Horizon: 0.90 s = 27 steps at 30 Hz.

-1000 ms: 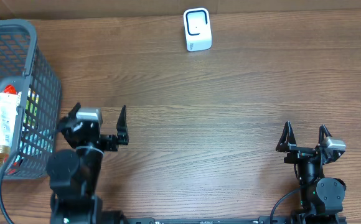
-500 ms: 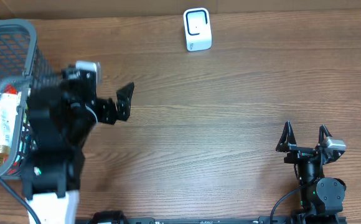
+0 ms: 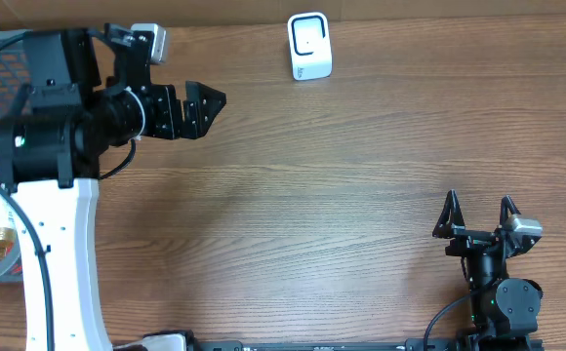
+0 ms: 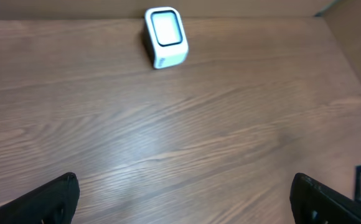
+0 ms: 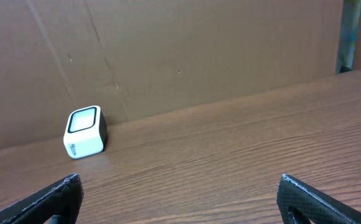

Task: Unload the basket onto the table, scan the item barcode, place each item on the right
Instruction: 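Move the left gripper over the basket and reach down inside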

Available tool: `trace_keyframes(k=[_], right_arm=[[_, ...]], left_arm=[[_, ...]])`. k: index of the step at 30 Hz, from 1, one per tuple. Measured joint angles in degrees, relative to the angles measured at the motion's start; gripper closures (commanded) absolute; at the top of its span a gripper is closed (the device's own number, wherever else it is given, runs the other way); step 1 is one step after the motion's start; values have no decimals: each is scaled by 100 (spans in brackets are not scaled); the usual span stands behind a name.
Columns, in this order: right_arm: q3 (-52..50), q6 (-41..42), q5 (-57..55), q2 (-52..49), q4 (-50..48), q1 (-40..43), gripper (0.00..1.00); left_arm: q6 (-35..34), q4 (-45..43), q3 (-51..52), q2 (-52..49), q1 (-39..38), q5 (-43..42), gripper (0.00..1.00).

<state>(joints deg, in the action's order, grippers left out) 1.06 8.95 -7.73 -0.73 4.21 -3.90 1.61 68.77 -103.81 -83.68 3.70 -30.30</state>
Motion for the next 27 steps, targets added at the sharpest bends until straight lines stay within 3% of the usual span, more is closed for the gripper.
trace_keyframes(k=[8,13,20,23,27], right_arm=[[0,4,2,0,-4,0,0],[0,2,-2,0,0,0,0],[0,2,2,0,-2,0,0],[0,2,-2,0,-4,0,0],[0,2,0,0,-4,0,0]], left_arm=[[-393,-13,-181,-278,334,20,0],[-1189,9,-734,-273,1987,337,0],[-2081,428,-789,-426,4422,820,8],[-2214,610,-787,-695,4865,1412,10],[-2223,186,-616,-1191,4916,1980,11]])
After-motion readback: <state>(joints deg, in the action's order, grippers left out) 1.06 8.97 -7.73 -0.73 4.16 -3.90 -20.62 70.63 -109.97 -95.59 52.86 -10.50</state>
